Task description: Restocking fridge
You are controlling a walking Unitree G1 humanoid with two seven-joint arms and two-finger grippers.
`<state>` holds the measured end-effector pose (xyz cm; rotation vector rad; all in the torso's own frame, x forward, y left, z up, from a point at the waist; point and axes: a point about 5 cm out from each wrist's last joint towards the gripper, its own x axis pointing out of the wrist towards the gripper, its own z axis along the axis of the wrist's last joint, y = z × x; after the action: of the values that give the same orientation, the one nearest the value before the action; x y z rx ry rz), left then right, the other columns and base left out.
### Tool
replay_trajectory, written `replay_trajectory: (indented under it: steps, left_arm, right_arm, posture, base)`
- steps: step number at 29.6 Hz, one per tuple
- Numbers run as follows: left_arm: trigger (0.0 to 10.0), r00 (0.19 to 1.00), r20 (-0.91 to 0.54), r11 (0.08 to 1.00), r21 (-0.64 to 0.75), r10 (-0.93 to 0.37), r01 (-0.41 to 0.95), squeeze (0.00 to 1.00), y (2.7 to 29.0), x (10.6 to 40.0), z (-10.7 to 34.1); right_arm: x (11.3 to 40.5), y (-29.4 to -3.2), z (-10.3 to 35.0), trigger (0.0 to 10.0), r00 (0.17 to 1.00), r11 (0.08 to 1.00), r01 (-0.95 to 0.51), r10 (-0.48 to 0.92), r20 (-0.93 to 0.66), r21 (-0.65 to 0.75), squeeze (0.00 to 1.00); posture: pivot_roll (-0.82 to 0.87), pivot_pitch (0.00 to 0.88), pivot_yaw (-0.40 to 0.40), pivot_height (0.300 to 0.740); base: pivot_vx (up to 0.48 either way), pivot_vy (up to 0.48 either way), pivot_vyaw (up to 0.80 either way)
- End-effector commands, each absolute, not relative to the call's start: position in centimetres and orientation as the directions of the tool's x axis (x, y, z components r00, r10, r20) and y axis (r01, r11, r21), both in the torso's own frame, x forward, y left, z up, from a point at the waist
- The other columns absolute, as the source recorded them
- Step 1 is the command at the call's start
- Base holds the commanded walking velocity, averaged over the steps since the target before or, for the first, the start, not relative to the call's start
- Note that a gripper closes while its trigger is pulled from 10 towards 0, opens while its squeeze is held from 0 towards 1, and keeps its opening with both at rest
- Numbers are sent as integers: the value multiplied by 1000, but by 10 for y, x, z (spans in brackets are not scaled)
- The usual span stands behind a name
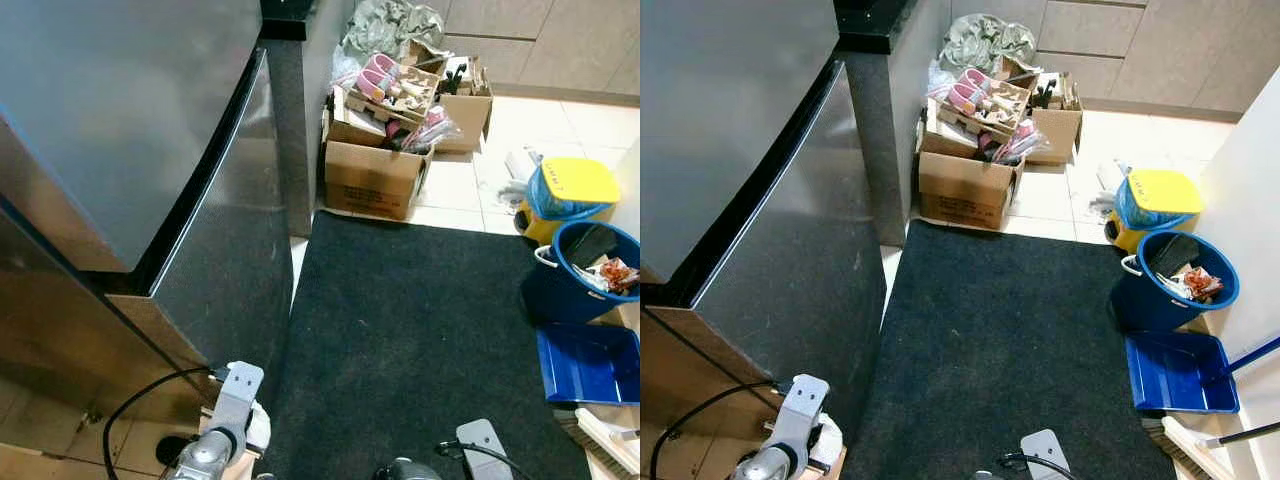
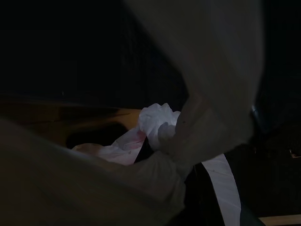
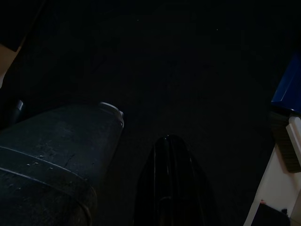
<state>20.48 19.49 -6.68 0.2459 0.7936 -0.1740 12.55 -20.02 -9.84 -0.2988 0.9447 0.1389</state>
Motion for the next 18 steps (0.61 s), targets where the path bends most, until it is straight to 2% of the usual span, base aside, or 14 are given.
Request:
replay_trajectory:
  steps: [1, 18]
  left_arm:
    - [10000, 671, -741, 956, 169, -38, 241, 0, 203, 198, -69]
    - [10000, 647, -762, 952, 191, -9, 238, 0, 212, 189, -73]
  right_arm:
    - [111, -200, -104, 10000, 537, 950, -255, -16, -844, -180, 0]
    - [112, -199, -104, 10000, 535, 950, -254, -16, -844, -180, 0]
  posture:
    - [-79, 134, -19, 740]
    - [-73, 128, -17, 740]
  base:
    - [0, 0, 0]
    - [0, 0, 0]
